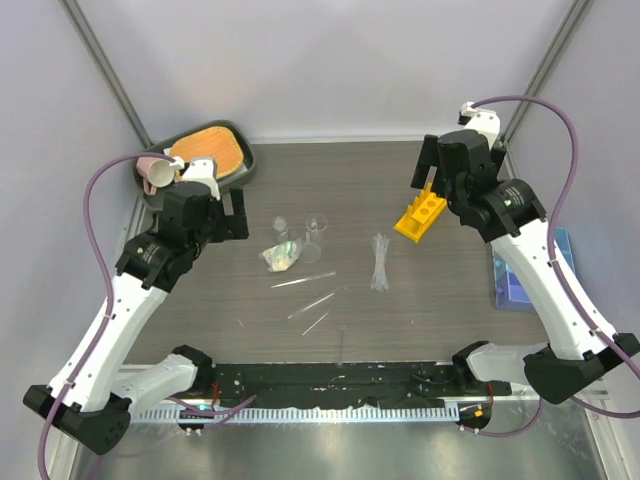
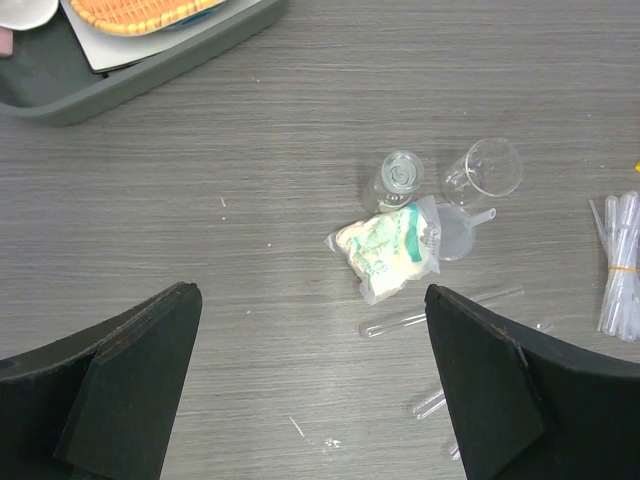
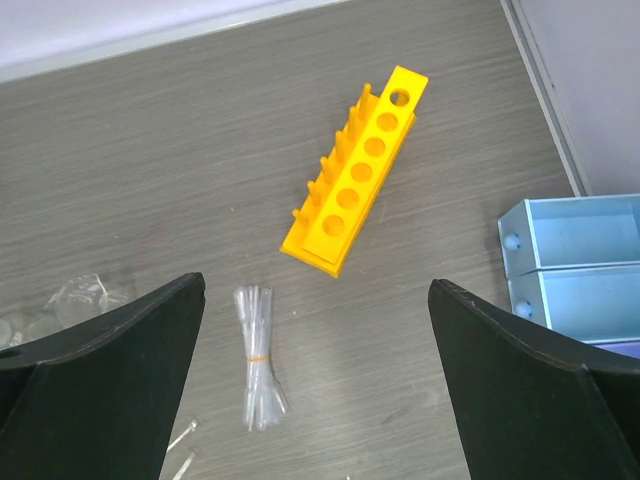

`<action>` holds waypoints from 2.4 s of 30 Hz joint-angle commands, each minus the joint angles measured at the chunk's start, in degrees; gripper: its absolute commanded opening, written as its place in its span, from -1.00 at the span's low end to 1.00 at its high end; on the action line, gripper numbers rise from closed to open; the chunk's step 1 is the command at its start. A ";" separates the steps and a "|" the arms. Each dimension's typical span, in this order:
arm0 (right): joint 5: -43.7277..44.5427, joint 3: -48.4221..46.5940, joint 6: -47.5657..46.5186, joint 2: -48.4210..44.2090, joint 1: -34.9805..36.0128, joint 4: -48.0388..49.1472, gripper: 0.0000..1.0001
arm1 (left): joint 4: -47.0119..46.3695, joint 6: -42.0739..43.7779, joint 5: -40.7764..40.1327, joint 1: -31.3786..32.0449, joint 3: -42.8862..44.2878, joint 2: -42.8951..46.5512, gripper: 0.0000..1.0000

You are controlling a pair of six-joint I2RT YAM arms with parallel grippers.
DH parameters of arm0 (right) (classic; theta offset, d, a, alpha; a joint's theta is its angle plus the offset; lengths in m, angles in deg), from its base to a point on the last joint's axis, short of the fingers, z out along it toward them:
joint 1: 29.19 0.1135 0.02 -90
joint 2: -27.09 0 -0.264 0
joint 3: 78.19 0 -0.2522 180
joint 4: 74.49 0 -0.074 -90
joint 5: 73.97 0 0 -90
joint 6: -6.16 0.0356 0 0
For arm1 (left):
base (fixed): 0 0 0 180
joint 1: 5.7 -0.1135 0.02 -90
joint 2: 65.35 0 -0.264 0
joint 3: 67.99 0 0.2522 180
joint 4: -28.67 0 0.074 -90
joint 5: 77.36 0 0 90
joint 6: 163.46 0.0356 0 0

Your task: Organize the chemistry lab equipment

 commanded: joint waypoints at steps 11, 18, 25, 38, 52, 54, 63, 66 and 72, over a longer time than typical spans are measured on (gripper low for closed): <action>-1.72 0.09 7.08 6.06 -5.69 -3.21 0.99 | 1.28 -2.59 5.00 -0.09 0.25 4.98 0.99; -8.06 1.86 11.57 19.43 -13.96 2.06 0.89 | 3.12 -4.79 7.65 -0.09 -2.21 8.67 0.99; -13.26 -0.26 15.17 28.23 -17.40 3.74 0.83 | 4.36 -5.32 8.35 -0.09 -4.41 13.59 0.99; -14.40 1.85 16.41 33.15 -18.02 6.46 0.82 | 4.54 -4.00 8.70 -0.09 -5.29 12.02 1.00; -14.66 4.75 16.06 36.67 -18.72 8.83 0.51 | 5.06 -3.83 8.53 -0.01 -4.32 10.96 1.00; -14.66 5.19 15.80 36.58 -18.63 9.18 0.43 | 5.15 -3.91 8.44 -0.09 -4.23 10.87 0.99; -13.08 5.37 10.88 37.20 -18.72 9.27 -0.03 | 5.24 -4.79 8.61 -0.09 -4.67 11.13 0.99; -11.94 4.76 7.19 36.93 -18.63 9.71 -0.21 | 5.06 -5.40 8.79 -0.09 -4.94 10.96 1.00; -11.15 5.63 0.43 36.40 -18.46 11.91 -0.35 | 5.41 -5.59 10.72 -0.09 -4.85 9.03 1.00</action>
